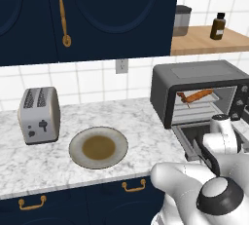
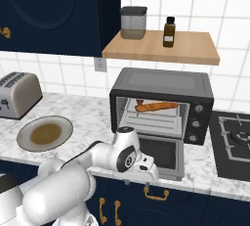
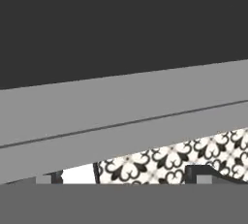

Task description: Pick up the kebab skewer and baguette bread, and place them inside the toaster oven. Close the toaster oven door and start by setting the timer.

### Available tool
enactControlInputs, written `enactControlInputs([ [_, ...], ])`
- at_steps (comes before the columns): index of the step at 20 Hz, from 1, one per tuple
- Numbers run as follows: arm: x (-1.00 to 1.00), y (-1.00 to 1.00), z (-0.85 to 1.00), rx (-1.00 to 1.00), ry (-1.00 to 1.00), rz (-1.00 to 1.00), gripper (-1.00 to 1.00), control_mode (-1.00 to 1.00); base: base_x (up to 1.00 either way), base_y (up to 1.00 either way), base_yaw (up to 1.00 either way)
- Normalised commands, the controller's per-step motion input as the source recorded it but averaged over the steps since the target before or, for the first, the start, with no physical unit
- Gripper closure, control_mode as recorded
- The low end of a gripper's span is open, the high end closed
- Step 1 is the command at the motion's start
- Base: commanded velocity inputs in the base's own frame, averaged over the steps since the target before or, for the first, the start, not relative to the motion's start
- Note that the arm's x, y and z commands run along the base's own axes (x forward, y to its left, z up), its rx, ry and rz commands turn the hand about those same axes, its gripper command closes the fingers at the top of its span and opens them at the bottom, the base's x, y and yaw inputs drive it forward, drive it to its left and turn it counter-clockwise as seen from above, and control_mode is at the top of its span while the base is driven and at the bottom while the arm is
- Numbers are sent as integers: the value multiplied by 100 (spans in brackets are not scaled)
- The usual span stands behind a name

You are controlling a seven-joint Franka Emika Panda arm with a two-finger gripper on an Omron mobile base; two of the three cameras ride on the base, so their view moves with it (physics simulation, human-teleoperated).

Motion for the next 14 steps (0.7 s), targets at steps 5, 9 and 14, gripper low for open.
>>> enactControlInputs([
  [5,55,-14,-35,6,0,0,-100,-100,0,0,0],
  [9,59,-1,-27,5,0,0,-100,-100,0,0,0],
  [14,67,0,2,3,-10,0,-100,-100,0,0,0],
])
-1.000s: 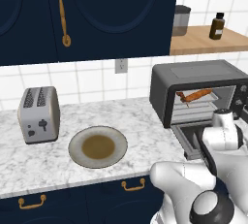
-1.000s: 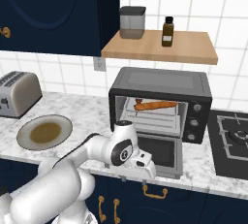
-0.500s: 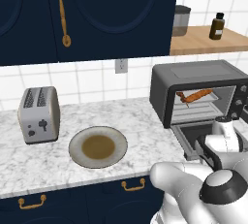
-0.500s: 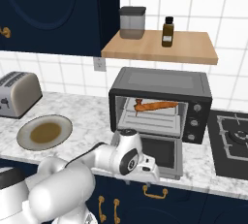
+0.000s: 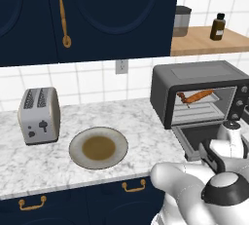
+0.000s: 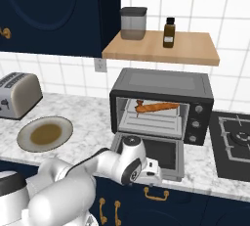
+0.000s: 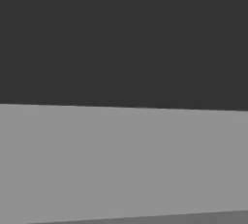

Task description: Pick up the kebab skewer and baguette bread, and place them inside the toaster oven. Close the toaster oven door and start by setting the timer.

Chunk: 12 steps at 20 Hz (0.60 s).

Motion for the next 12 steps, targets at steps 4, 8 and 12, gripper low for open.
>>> enactControlInputs([
  [4,77,3,22,4,-16,0,-100,-100,0,0,0],
  [8,90,3,28,3,-23,0,-100,-100,0,0,0],
  [12,100,19,33,3,-30,0,-100,-100,0,0,0],
])
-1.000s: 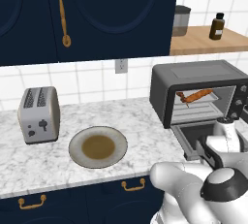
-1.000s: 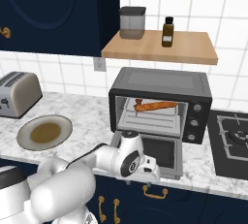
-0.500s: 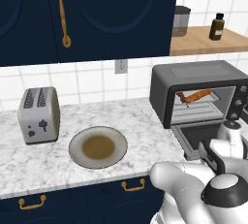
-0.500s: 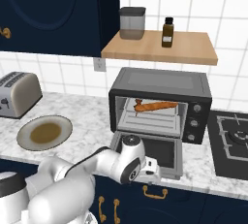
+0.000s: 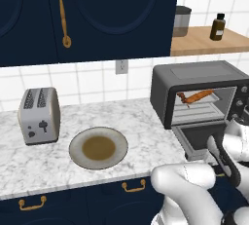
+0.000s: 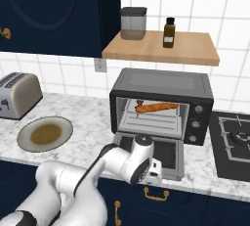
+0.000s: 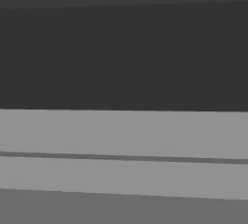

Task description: Pick up the kebab skewer and baguette bread, and place them inside the toaster oven. Close the toaster oven door and start by setting the timer.

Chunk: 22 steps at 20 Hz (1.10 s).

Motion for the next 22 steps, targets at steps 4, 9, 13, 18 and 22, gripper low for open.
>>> enactControlInputs([
  [4,100,33,22,0,-48,0,-100,-100,0,0,0],
  [9,100,42,10,0,-63,1,-100,-100,0,0,0],
  [13,100,44,4,0,-68,1,-100,-100,0,0,0],
  [18,100,56,18,0,-71,0,-100,-100,0,0,0],
  [22,100,62,13,0,-72,0,-100,-100,0,0,0],
])
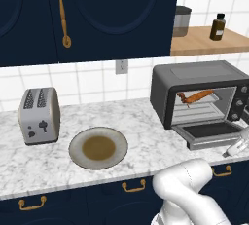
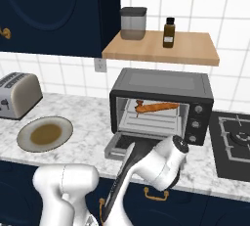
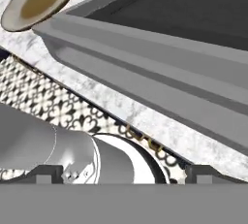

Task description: Pick up the kebab skewer and baguette bread, and place them inside the toaster oven. Close the toaster oven door and start by setting the timer.

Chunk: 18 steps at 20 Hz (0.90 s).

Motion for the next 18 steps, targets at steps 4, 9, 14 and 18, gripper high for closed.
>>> enactControlInputs([
  [4,100,62,1,-1,-57,0,-100,-100,0,0,0],
  [9,100,36,0,-2,-42,0,-100,-100,0,0,0],
  [14,100,8,6,-3,-22,0,-100,-100,0,0,0],
  [18,100,0,27,0,-10,0,-100,-100,0,0,0],
])
